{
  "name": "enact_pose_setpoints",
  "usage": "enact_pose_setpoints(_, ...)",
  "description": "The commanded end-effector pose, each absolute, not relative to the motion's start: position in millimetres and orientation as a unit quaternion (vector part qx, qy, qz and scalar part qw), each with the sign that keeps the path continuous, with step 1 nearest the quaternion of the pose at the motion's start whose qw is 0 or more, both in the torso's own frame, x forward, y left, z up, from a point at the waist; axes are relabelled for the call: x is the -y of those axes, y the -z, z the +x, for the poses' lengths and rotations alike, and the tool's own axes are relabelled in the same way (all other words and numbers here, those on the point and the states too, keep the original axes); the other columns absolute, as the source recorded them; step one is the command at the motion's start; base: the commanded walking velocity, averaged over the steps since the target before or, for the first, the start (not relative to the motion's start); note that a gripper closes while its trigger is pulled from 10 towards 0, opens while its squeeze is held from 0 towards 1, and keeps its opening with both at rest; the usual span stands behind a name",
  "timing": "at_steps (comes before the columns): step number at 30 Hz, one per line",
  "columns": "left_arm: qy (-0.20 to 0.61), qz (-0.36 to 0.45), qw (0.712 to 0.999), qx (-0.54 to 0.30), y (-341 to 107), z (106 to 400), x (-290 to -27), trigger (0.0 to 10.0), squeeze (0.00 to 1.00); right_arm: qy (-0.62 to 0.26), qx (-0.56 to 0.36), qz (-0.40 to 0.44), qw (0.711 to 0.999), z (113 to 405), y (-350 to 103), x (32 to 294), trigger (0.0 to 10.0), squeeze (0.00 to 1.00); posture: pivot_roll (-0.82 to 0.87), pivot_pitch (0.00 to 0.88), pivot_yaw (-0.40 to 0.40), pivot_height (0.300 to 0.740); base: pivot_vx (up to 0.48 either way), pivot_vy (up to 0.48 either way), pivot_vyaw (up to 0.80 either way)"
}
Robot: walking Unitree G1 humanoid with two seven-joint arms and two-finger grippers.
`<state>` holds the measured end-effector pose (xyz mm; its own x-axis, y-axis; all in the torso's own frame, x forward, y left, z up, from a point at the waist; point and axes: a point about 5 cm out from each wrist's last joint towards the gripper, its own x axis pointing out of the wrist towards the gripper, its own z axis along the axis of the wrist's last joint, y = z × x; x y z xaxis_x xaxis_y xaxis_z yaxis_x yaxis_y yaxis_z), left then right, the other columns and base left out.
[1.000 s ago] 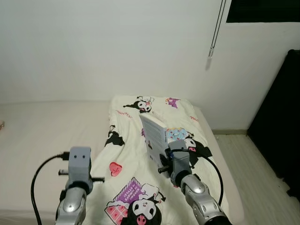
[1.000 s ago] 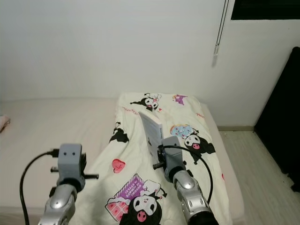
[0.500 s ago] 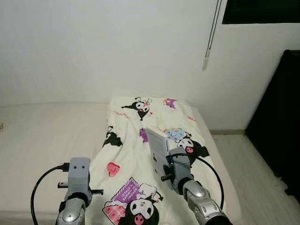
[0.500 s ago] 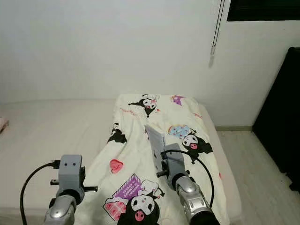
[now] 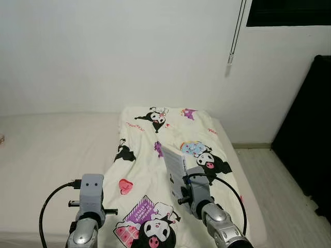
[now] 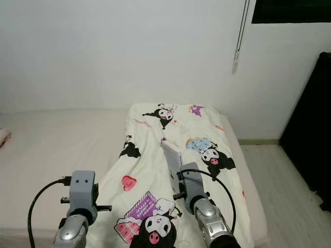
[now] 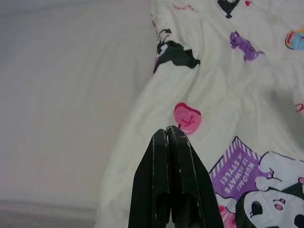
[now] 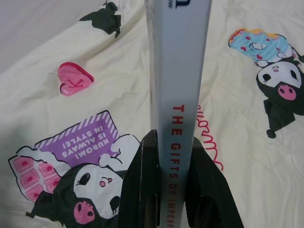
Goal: Clean up the room
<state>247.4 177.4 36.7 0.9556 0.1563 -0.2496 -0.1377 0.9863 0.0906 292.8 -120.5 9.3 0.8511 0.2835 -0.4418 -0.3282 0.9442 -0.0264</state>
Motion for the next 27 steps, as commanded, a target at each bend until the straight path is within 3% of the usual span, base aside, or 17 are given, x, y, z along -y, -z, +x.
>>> enact_pose_setpoints(1, -0.072, 0.031, 0.986, -0.145, -28.8, 244.7, -176.2, 10.0, 0.0, -0.159, -0.213, -0.052, 0.963, 293.8, -10.4, 119.6, 10.0, 0.0, -0.05, 0.0, 0.001, 0.74, 0.0, 0.0, 0.0)
enact_pose_setpoints(6, -0.062, 0.034, 0.977, -0.201, -2.5, 237.2, -176.0, 10.0, 0.0, -0.159, -0.254, -0.089, 0.95, 284.6, 6.6, 122.9, 10.0, 0.0, -0.06, 0.0, 0.006, 0.74, 0.0, 0.0, 0.0)
enact_pose_setpoints(23, -0.084, 0.034, 0.98, -0.178, -7.8, 237.4, -180.3, 10.0, 0.0, -0.164, -0.244, -0.079, 0.953, 290.6, 2.2, 121.0, 10.0, 0.0, -0.05, 0.0, -0.006, 0.74, 0.0, 0.0, 0.0)
enact_pose_setpoints(27, -0.085, 0.034, 0.98, -0.175, -8.6, 238.5, -180.6, 10.0, 0.0, -0.167, -0.244, -0.085, 0.951, 291.3, 2.0, 120.3, 10.0, 0.0, -0.05, 0.0, -0.008, 0.74, 0.0, 0.0, -0.59)
